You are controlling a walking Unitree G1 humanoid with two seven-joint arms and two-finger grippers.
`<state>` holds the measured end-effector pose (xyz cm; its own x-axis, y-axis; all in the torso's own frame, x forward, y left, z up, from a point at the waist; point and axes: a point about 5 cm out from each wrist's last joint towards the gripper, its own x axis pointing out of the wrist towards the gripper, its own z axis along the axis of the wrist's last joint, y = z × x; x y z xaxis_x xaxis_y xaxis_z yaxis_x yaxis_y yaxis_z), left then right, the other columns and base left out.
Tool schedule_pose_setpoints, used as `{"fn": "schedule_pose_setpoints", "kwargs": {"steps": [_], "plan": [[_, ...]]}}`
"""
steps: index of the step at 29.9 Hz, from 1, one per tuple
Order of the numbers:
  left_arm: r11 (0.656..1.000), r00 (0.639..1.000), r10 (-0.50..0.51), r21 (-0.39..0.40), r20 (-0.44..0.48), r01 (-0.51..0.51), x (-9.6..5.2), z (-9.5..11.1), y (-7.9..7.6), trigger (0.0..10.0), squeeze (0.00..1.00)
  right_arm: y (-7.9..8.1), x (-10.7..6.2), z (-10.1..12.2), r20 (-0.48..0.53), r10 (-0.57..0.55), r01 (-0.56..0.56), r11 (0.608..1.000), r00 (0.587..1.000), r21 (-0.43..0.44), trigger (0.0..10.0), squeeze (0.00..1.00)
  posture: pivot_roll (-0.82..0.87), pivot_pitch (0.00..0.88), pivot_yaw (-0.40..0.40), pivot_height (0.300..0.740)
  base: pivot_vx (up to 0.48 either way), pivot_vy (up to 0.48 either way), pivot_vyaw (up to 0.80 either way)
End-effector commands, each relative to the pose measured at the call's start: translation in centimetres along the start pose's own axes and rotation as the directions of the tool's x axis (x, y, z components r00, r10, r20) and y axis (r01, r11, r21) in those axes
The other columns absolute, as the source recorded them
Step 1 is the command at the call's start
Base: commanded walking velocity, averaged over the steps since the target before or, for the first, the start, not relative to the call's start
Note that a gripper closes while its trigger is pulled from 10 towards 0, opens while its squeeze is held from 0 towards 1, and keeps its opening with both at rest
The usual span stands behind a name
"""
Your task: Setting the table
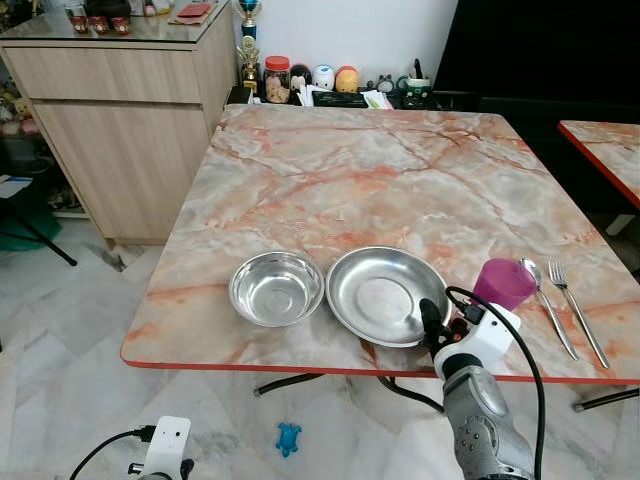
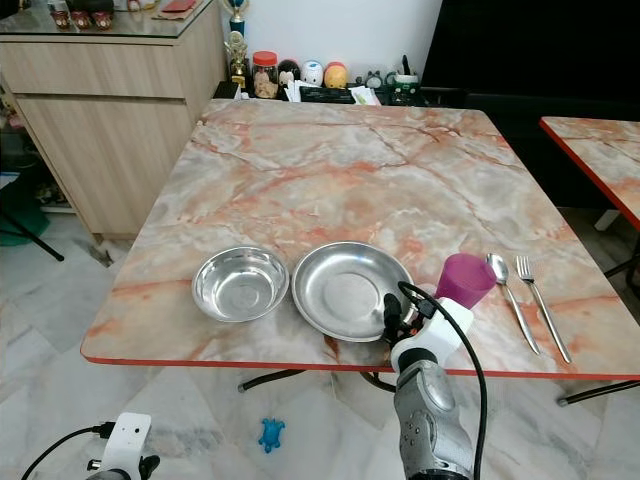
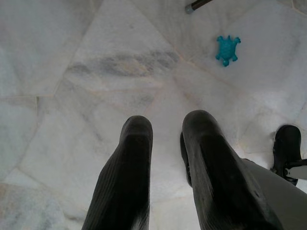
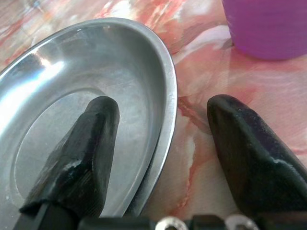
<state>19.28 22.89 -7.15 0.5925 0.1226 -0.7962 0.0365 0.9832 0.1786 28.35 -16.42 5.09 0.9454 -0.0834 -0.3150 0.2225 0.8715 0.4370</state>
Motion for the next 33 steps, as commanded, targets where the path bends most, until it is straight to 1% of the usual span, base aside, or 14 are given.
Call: {"fn": "schedule_pose_setpoints", "kwargs": {"steps": [1,10,11,12,13,14,28,29,30,31,33], "plan": [[1.0,1.0,-0.002,0.015,-0.018,0.002,-0.07,-0.59,-0.27,10.0,0.0,0.5,0.18,-0.48,-0.027,0.021,-0.022,1.0,0.999,-0.01,10.0,0.0,0.12,0.0,-0.064,0.74,0.0,0.0,0.0],[1.0,1.0,-0.004,0.013,-0.018,0.004,-0.08,-0.65,-0.39,10.0,0.0,1.0,0.58,0.14,-0.007,0.047,-0.047,0.998,0.999,-0.03,10.0,0.0,0.12,0.0,-0.066,0.74,0.0,0.0,0.0],[1.0,1.0,-0.004,0.013,-0.019,0.004,-0.08,-0.66,-0.41,10.0,0.0,1.06,0.61,0.2,-0.006,0.048,-0.048,0.998,0.999,-0.031,5.8,0.0,0.12,0.0,-0.066,0.74,0.0,0.0,0.0],[1.0,1.0,-0.004,0.013,-0.019,0.004,-0.08,-0.66,-0.41,10.0,0.0,1.06,0.61,0.2,-0.006,0.048,-0.048,0.998,0.999,-0.031,5.8,0.0,0.12,0.0,-0.066,0.74,0.0,0.0,0.0],[1.0,1.0,-0.005,0.013,-0.02,0.006,-0.08,-0.69,-0.45,10.0,0.0,1.08,0.68,0.24,-0.003,0.046,-0.046,0.998,0.999,-0.036,0.2,0.0,0.12,0.0,-0.066,0.74,0.0,0.0,0.0],[1.0,1.0,-0.006,0.013,-0.02,0.006,-0.08,-0.7,-0.49,10.0,0.0,1.08,0.7,0.26,-0.002,0.046,-0.046,0.998,0.999,-0.036,0.0,0.0,0.12,0.0,-0.067,0.74,0.0,0.0,0.0],[1.0,1.0,-0.017,0.012,-0.025,0.017,-0.09,-0.83,-0.66,10.0,0.0,1.06,0.55,0.08,-0.004,0.05,-0.05,0.998,0.999,-0.038,0.0,0.0,0.12,0.0,-0.067,0.74,0.0,0.0,0.0],[1.0,1.0,-0.018,0.013,-0.026,0.019,-0.1,-0.85,-0.69,10.0,0.0,0.98,0.51,0.0,-0.008,0.047,-0.047,0.998,0.999,-0.039,2.7,0.0,0.12,0.0,-0.067,0.74,0.0,0.0,0.0],[1.0,0.999,-0.019,0.013,-0.026,0.019,-0.1,-0.85,-0.7,10.0,0.0,0.95,0.49,-0.03,-0.009,0.045,-0.046,0.998,0.999,-0.041,4.6,0.0,0.12,0.0,-0.067,0.74,0.0,0.0,0.0],[1.0,0.999,-0.019,0.014,-0.026,0.02,-0.1,-0.85,-0.71,10.0,0.0,0.93,0.48,-0.06,-0.011,0.043,-0.044,0.998,0.999,-0.042,10.0,0.0,0.12,0.0,-0.067,0.74,0.0,0.0,0.0],[1.0,0.999,-0.02,0.013,-0.026,0.02,-0.09,-0.83,-0.71,10.0,0.0,0.92,0.5,-0.13,-0.016,0.04,-0.04,0.998,0.999,-0.042,10.0,0.0,0.12,0.0,-0.066,0.74,0.0,0.0,0.0]]}}
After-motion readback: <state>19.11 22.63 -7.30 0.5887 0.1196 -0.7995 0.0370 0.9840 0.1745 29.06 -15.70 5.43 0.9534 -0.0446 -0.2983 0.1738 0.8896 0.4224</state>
